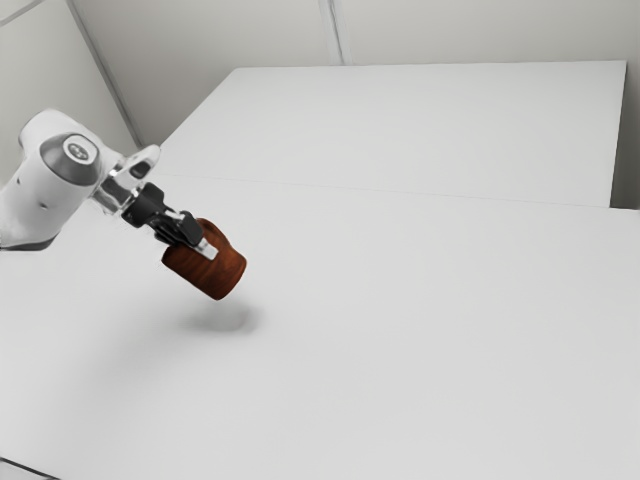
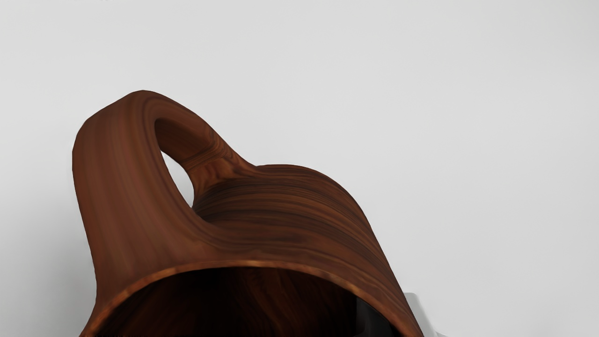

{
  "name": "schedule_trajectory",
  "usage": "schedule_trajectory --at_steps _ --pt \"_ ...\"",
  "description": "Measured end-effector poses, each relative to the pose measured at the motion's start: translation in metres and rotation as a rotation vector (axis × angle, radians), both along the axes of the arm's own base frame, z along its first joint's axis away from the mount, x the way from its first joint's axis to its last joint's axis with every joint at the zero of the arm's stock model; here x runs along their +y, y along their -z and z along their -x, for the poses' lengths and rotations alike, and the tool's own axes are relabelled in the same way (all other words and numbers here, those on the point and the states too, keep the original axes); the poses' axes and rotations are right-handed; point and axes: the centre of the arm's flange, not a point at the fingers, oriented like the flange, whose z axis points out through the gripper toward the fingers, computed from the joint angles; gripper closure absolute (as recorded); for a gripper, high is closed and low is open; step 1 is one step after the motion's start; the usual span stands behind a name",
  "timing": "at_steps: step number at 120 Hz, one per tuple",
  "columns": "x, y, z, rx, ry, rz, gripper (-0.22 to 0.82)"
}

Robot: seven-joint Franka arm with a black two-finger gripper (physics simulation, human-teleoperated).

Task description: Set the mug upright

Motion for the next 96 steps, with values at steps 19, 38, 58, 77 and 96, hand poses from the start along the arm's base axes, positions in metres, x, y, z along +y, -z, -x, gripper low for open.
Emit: schedule_trajectory --at_steps 19,38,58,77,96 --pt "-0.061 -0.035 0.006 0.008 0.146 -0.210 0.78" --pt "-0.100 -0.051 0.022 0.028 0.190 -0.414 0.78" --pt "-0.111 -0.024 0.038 0.048 0.136 -0.563 0.78" --pt "-0.106 0.009 0.045 0.041 0.045 -0.625 0.78" --pt "-0.105 0.027 0.037 0.024 -0.034 -0.643 0.78"
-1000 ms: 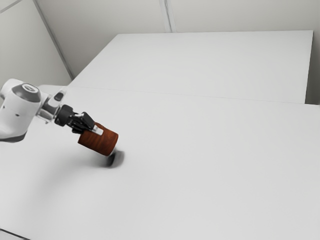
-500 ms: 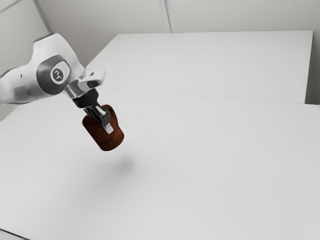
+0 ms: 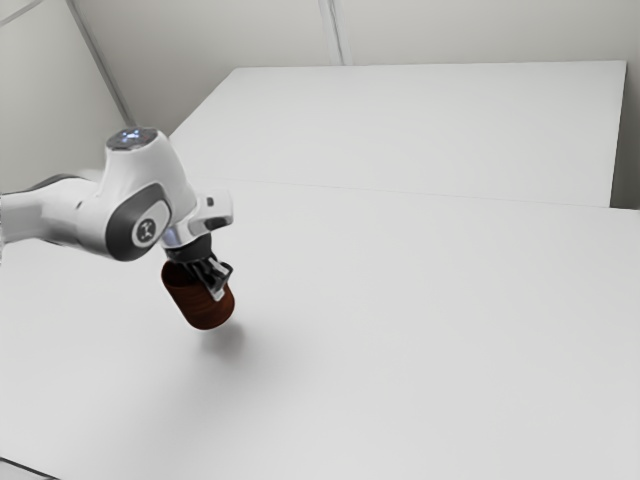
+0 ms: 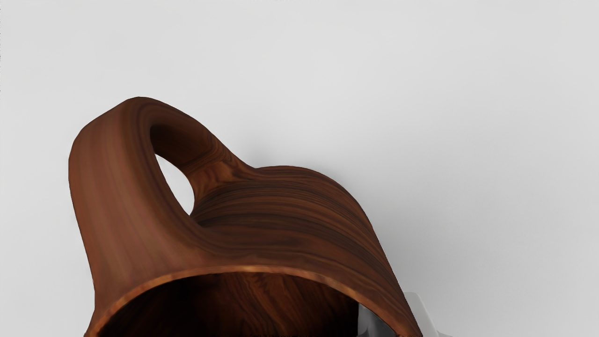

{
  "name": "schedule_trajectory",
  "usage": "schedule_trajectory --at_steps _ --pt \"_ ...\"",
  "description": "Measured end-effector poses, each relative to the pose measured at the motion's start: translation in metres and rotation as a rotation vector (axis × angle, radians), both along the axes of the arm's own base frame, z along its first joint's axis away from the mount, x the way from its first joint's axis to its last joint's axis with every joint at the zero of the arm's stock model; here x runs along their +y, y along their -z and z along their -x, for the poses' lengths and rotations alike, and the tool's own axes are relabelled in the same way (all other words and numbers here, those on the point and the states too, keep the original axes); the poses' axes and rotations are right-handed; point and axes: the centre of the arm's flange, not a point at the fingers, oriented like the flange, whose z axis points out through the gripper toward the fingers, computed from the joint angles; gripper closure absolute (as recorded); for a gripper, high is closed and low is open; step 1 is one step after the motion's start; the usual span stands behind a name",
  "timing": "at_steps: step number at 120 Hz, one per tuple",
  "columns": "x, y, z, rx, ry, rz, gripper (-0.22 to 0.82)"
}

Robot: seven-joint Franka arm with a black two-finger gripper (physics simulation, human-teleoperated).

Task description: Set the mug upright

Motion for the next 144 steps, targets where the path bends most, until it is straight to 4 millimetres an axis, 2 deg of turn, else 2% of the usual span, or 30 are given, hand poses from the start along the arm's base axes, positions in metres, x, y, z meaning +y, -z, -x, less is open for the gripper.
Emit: schedule_trajectory --at_steps 49,79,96,117,134,144 --pt "0.001 0.050 -0.015 0.031 -0.149 0.013 0.78" --pt "0.000 0.065 -0.019 0.051 -0.210 0.021 0.77" --pt "-0.002 0.062 -0.019 0.045 -0.228 0.033 0.53" --pt "-0.004 0.045 -0.021 0.009 -0.239 0.042 0.26" --pt "-0.004 0.023 -0.023 -0.029 -0.247 0.049 0.14" --pt "-0.005 0.001 -0.031 -0.043 -0.259 0.061 0.09"
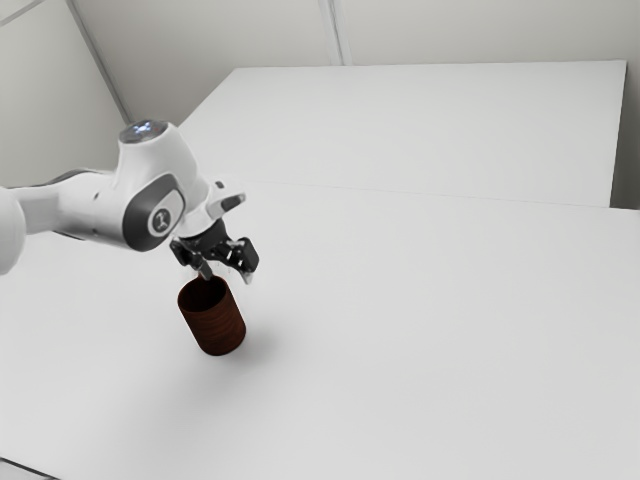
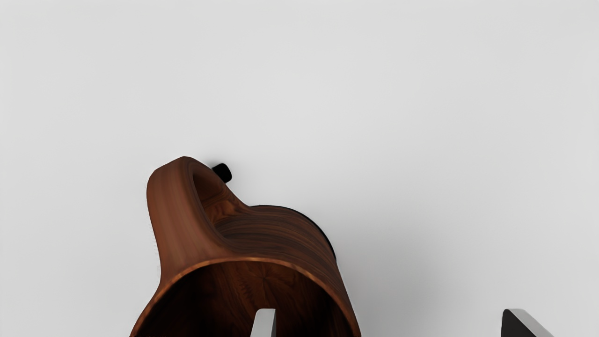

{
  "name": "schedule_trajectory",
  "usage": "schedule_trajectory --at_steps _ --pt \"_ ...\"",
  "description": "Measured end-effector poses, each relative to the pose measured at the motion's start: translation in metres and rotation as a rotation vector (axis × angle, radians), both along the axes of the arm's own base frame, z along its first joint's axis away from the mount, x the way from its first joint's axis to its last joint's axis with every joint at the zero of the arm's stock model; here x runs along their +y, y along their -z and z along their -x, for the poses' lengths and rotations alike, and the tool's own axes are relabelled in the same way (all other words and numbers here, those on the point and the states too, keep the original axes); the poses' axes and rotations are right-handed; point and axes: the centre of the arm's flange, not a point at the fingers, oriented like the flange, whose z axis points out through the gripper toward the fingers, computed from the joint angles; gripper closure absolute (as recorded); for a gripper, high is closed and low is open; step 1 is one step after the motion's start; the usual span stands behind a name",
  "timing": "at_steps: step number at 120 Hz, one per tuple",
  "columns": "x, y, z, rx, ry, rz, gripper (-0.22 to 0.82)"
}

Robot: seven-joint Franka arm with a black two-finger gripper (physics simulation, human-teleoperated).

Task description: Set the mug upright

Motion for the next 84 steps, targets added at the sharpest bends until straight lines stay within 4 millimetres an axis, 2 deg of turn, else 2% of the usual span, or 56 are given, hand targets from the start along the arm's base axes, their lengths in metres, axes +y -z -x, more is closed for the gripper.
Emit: schedule_trajectory --at_steps 23,36,47,84 --pt "-0.003 -0.054 -0.025 0.030 -0.026 0.037 0.04" --pt "-0.005 -0.074 -0.049 0.078 -0.030 0.048 0.02" --pt "-0.006 -0.101 -0.066 0.093 -0.029 0.053 0.01" --pt "-0.008 -0.181 -0.075 0.081 -0.022 0.045 0.00"
